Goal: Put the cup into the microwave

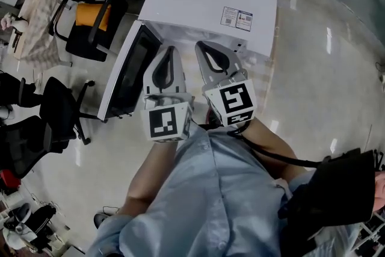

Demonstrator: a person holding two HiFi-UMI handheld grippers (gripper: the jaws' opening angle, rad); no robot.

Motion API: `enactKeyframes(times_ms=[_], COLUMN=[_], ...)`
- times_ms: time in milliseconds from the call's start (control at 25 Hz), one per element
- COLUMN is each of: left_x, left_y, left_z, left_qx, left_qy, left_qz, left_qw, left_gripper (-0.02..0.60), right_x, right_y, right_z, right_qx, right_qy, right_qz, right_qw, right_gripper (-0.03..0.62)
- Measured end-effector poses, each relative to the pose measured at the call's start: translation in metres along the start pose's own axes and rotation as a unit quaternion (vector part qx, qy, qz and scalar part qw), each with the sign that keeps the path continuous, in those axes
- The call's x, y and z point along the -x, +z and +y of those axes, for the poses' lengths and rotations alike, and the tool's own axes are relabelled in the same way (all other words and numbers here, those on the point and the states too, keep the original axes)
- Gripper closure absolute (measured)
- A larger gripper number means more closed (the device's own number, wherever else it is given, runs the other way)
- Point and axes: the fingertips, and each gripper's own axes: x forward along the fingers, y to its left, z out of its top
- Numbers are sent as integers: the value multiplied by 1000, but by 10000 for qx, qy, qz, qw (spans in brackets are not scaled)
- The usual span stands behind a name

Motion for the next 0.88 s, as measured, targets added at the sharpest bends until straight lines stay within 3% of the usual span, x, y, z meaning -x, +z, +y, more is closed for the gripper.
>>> enactKeyframes(times_ms=[240,880], left_x=[14,16], left_y=[20,25], left_z=[-8,3], left_qx=[3,25], left_qy=[140,263], left_qz=[-343,-408], left_qw=[9993,9988], left_gripper=[575,574], right_x=[14,10], right_y=[10,14], right_z=[-3,3], right_qx=[74,103], right_qy=[50,163], right_qz=[-143,-223], right_qw=[9999,9996], right_gripper=[594,594])
